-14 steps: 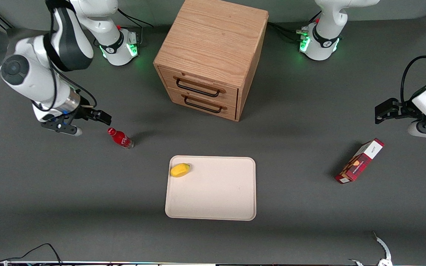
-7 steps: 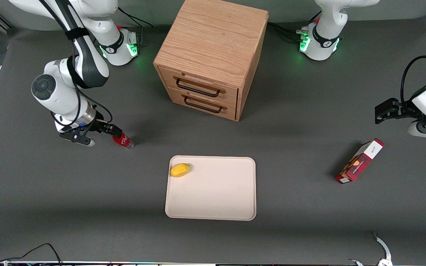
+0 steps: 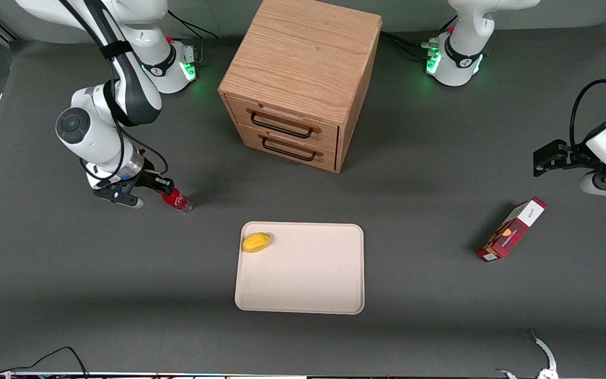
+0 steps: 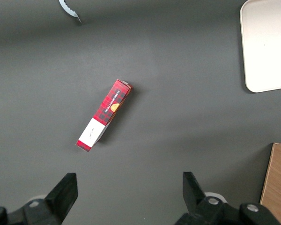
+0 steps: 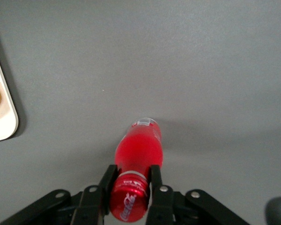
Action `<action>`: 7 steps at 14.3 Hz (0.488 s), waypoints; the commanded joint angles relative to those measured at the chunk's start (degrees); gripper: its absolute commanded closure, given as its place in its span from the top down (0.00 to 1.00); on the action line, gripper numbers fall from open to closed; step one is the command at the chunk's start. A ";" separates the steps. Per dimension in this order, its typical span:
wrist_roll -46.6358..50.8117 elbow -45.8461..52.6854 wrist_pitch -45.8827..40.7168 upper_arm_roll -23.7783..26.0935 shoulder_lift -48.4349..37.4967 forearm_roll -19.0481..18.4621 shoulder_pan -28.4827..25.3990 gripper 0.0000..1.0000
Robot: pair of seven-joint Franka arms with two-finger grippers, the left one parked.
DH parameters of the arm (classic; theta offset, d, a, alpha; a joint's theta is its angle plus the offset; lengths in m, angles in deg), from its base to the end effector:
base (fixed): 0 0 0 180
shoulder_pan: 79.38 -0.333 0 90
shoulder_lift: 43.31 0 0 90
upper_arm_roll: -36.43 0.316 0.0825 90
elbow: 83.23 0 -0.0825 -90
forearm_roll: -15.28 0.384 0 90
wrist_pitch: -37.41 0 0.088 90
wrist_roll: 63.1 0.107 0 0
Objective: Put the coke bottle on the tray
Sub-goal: 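Close the right gripper around the bottle's neck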
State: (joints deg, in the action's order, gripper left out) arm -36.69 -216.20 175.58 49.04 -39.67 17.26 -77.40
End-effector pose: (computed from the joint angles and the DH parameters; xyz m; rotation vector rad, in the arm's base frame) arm 0.5081 0.0956 0.3170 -3.0620 0.4651 -0.0236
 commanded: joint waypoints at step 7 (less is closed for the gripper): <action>-6.10 25.77 -34.22 0.32 -3.21 -4.53 -0.31 0.00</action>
State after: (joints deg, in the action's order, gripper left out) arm -39.40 -201.53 152.26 49.46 -43.11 13.38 -77.41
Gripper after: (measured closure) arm 0.670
